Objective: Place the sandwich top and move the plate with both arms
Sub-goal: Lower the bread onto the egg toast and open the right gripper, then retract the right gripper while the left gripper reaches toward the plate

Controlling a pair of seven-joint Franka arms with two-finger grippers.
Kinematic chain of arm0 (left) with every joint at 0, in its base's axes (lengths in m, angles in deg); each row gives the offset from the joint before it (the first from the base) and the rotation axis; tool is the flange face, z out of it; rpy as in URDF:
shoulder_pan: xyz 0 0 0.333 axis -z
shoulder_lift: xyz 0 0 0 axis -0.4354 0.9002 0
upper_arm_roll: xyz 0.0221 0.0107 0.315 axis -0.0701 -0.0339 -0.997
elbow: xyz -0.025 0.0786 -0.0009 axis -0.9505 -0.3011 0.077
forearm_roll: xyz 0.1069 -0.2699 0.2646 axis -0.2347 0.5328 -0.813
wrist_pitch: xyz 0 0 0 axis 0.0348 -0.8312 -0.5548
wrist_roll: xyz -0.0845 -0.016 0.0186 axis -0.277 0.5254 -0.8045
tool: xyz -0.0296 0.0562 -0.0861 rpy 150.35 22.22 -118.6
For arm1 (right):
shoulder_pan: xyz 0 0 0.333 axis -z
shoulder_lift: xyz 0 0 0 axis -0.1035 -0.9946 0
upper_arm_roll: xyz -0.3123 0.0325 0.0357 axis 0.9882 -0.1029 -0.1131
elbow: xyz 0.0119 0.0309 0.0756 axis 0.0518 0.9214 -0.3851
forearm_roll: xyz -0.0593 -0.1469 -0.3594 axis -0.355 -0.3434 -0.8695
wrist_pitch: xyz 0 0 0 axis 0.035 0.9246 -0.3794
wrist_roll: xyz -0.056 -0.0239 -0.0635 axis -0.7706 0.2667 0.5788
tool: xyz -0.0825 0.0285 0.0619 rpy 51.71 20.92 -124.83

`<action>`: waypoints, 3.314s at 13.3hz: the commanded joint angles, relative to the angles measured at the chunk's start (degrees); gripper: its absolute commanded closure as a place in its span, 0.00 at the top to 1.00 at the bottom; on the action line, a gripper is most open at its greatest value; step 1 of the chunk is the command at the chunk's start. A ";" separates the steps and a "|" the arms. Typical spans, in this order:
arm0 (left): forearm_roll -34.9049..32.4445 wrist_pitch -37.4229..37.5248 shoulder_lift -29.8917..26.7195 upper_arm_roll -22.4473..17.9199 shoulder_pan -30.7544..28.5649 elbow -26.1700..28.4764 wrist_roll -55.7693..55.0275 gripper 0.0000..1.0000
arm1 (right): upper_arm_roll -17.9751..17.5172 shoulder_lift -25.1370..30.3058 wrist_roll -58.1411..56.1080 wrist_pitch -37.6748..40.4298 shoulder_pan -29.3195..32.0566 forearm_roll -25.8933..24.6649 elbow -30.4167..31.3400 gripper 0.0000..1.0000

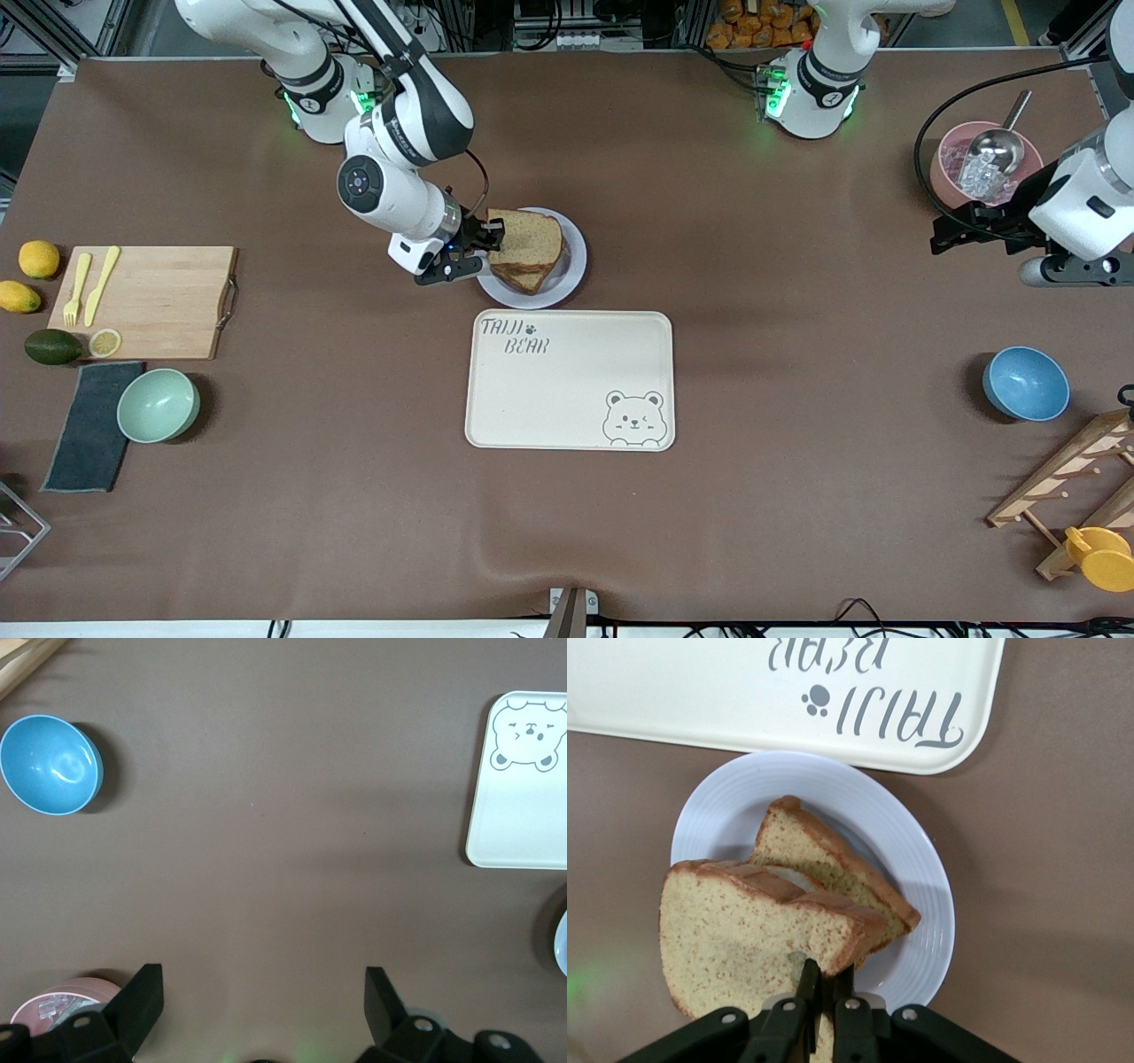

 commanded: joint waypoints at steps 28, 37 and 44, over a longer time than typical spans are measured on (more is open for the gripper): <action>1.00 -2.65 -0.16 0.18 -0.12 1.68 -0.92 1.00 | 2.27 -1.03 -0.32 10.51 3.15 -1.03 -5.84 1.00; 12.15 -2.56 1.06 -0.08 -5.47 2.20 3.20 1.00 | 2.80 -1.20 -0.67 27.23 19.30 -17.74 -18.68 1.00; 25.95 -8.35 1.07 -0.08 -9.43 15.02 14.27 1.00 | 2.80 -1.72 -9.99 36.36 32.58 -26.44 -29.74 1.00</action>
